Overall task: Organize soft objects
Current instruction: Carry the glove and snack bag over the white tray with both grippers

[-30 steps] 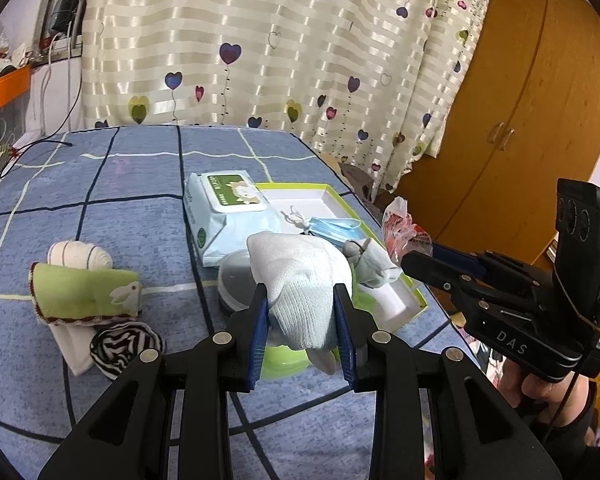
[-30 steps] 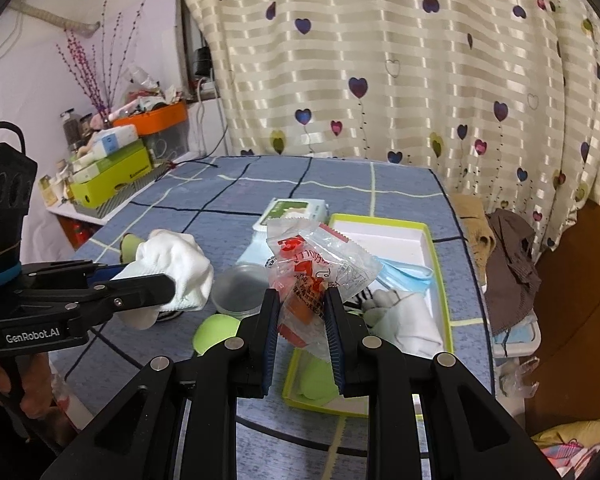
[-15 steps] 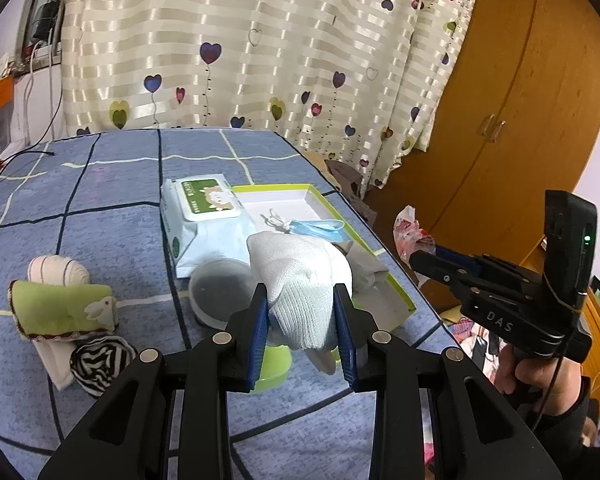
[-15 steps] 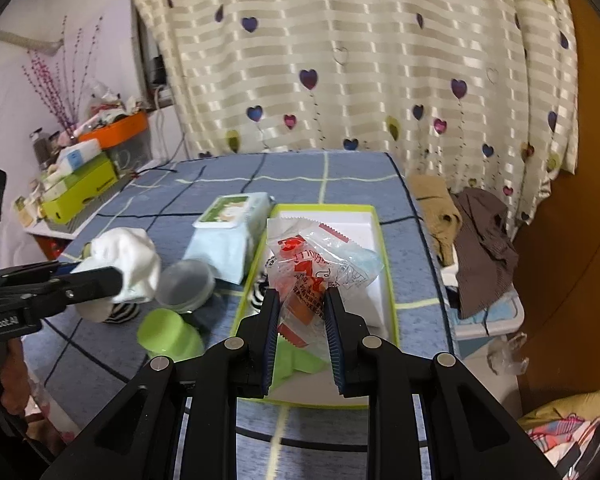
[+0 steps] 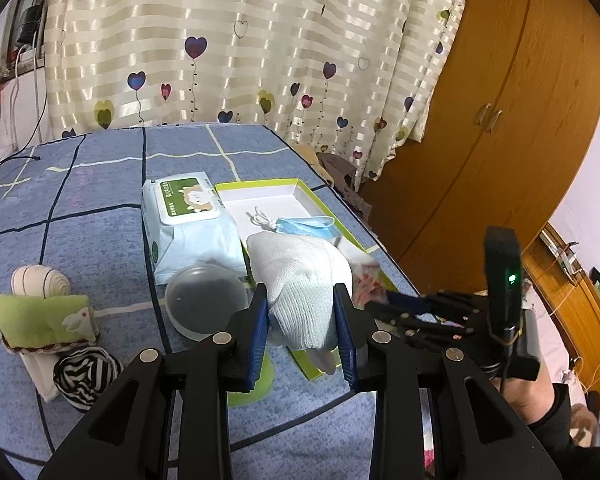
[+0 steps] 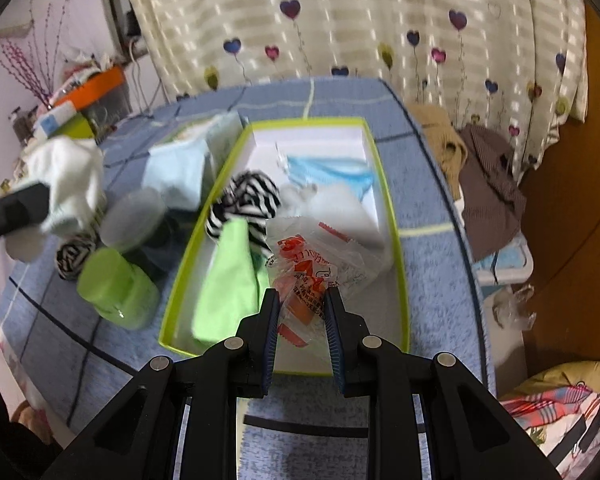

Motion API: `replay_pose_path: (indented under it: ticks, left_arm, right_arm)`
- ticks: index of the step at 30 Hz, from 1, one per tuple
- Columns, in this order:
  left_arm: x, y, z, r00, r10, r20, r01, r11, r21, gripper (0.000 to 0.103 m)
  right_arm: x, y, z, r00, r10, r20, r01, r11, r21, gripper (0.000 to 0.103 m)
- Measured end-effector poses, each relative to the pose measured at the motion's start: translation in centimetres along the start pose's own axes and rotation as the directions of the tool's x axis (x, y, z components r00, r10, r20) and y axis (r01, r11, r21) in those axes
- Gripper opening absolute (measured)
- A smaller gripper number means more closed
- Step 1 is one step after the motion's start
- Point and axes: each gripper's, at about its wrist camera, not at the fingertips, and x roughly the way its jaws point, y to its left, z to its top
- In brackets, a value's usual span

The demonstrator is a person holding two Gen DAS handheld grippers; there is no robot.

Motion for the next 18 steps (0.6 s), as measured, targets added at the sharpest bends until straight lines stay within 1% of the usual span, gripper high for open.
replay_pose_path:
  ticks: [4, 6, 7, 9, 10, 14, 18]
  left_arm:
    - [0.9, -0.3, 0.0, 1.000, -0.006, -0.019, 0.006, 1.000, 0.004, 0.032]
    - [1.4, -0.5, 0.2, 1.000, -0.011, -0.027, 0.011, 1.000, 0.009, 0.032]
    - [1.6, -0.6, 0.3, 1.000, -0.011, -0.028, 0.012, 1.000, 0.010, 0.032]
    - [2.0, -0.7, 0.5, 0.999, -0.012, -0.032, 0.012, 1.000, 0.012, 0.032]
    - [2.2, -0.8, 0.6, 0.999, -0.011, -0.033, 0.012, 1.000, 0.012, 0.032]
    - [3.2, -0.9, 1.3, 0.999, -0.003, -0.040, 0.003, 1.000, 0.013, 0.032]
    - [4.9, -1.1, 2.2, 0.998, 0.018, -0.055, -0.017, 1.000, 0.017, 0.032]
  right_arm:
    - [1.4, -0.2, -0.7, 0.999, 0.012, -0.045, -0.011, 1.000, 0.002, 0.022]
    - [1.6, -0.2, -0.8, 0.998, 0.031, -0.050, -0.031, 1.000, 0.003, 0.025]
    - [1.5, -0.2, -0.8, 0.998, 0.035, -0.045, -0.035, 0.999, 0.003, 0.027]
    - [1.0, -0.2, -0.5, 0.999, 0.035, -0.028, -0.035, 0.999, 0.008, 0.042]
    - [0.7, -0.2, -0.4, 0.999, 0.035, -0.014, -0.035, 0.999, 0.011, 0.044]
    - [-1.0, -0.3, 0.3, 0.997, 0.055, 0.046, -0.055, 0.998, 0.007, 0.046]
    - [-1.8, -0.5, 0.8, 0.995, 0.066, 0.080, -0.067, 0.998, 0.010, 0.047]
